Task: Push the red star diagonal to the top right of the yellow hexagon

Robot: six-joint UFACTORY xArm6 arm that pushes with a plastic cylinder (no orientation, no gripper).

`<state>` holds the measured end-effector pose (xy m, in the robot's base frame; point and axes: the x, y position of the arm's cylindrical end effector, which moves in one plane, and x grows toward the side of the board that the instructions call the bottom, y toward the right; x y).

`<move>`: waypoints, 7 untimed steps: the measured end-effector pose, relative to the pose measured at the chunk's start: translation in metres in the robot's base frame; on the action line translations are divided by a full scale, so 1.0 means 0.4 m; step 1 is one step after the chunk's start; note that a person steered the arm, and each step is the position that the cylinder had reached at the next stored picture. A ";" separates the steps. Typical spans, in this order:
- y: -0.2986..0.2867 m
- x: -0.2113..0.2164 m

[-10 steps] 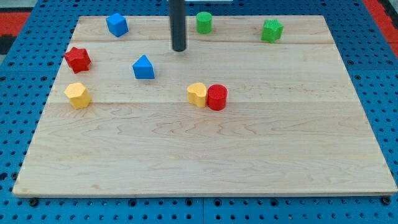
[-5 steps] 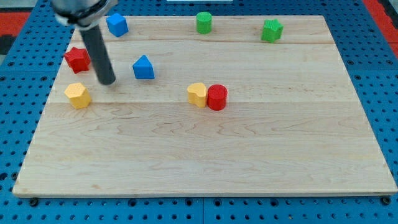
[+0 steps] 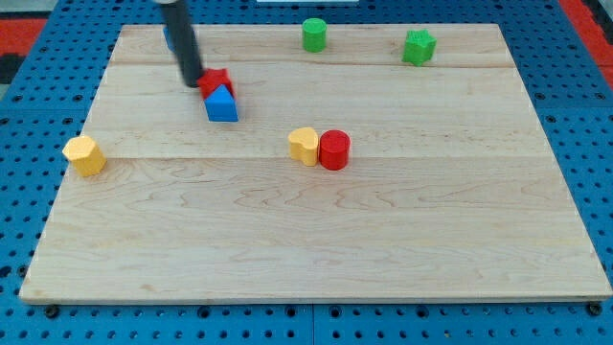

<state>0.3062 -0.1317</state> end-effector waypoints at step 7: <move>0.149 0.009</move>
<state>0.3099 -0.0720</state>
